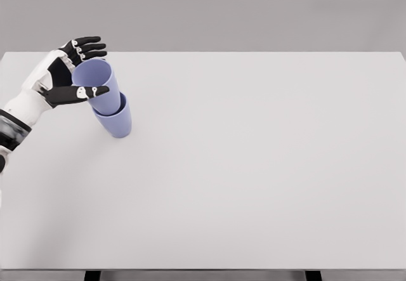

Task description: Place the right cup on the left cup with left arm

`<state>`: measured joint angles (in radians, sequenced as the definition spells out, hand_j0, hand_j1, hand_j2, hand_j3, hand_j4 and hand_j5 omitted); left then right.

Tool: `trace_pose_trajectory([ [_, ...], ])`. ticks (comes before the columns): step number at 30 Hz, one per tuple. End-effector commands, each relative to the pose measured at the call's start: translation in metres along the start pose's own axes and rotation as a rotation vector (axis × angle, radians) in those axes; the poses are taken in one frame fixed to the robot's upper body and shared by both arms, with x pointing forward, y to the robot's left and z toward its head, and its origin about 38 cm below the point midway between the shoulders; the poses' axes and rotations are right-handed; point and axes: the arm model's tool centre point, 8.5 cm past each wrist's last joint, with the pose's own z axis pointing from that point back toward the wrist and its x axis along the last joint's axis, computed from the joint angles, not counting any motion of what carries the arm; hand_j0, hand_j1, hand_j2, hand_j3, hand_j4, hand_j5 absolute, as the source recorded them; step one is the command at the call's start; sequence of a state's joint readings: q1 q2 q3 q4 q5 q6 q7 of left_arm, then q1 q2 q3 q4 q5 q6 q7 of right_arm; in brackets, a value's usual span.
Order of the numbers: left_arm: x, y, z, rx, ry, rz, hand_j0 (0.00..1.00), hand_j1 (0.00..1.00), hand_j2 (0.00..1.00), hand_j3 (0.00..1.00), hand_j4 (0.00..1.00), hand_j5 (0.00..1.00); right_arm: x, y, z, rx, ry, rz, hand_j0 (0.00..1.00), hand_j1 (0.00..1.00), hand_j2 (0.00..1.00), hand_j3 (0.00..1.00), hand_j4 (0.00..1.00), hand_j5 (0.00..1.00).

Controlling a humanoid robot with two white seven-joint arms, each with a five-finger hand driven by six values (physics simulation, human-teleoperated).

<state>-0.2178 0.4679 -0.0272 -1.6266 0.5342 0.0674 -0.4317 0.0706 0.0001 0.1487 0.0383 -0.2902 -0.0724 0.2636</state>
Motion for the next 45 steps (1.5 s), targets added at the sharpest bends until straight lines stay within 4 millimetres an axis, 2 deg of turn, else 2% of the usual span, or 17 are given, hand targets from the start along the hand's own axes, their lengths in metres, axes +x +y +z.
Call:
trace_pose_trajectory([
  [1,0.0001,-0.0007,-0.0003,-0.002,-0.002,0.005,0.78,0.78,0.78,0.78,0.78,0.78,0.0001,0.0,0.0,0.0,-0.001,0.002,1.0,1.0,1.0,1.0,1.0,1.0],
  [16,-0.006,-0.0081,-0.0041,-0.021,0.012,0.007,0.81,0.81,0.81,0.81,0.81,0.81,-0.0001,-0.0001,0.0,0.0,0.0,0.0,1.0,1.0,1.0,1.0,1.0,1.0],
  [19,-0.0064,-0.0086,-0.0042,-0.024,0.014,0.006,0.88,0.88,0.88,0.88,0.88,0.88,-0.0001,-0.0001,0.0,0.0,0.0,0.0,1.0,1.0,1.0,1.0,1.0,1.0],
  [20,-0.0064,-0.0086,-0.0042,-0.024,0.014,0.006,0.93,0.93,0.93,0.93,0.93,0.93,0.0001,-0.0001,0.0,0.0,-0.001,0.001,1.0,1.0,1.0,1.0,1.0,1.0],
  [28,-0.0062,-0.0084,-0.004,-0.025,0.015,0.005,0.99,0.99,0.99,0.99,0.99,0.99,-0.0001,-0.0001,0.0,0.0,0.0,0.0,1.0,1.0,1.0,1.0,1.0,1.0],
  [45,0.0016,-0.0043,-0.0034,-0.021,0.002,-0.009,0.99,0.99,0.99,0.99,0.99,0.99,-0.0001,-0.0001,0.0,0.0,0.0,0.0,1.0,1.0,1.0,1.0,1.0,1.0],
])
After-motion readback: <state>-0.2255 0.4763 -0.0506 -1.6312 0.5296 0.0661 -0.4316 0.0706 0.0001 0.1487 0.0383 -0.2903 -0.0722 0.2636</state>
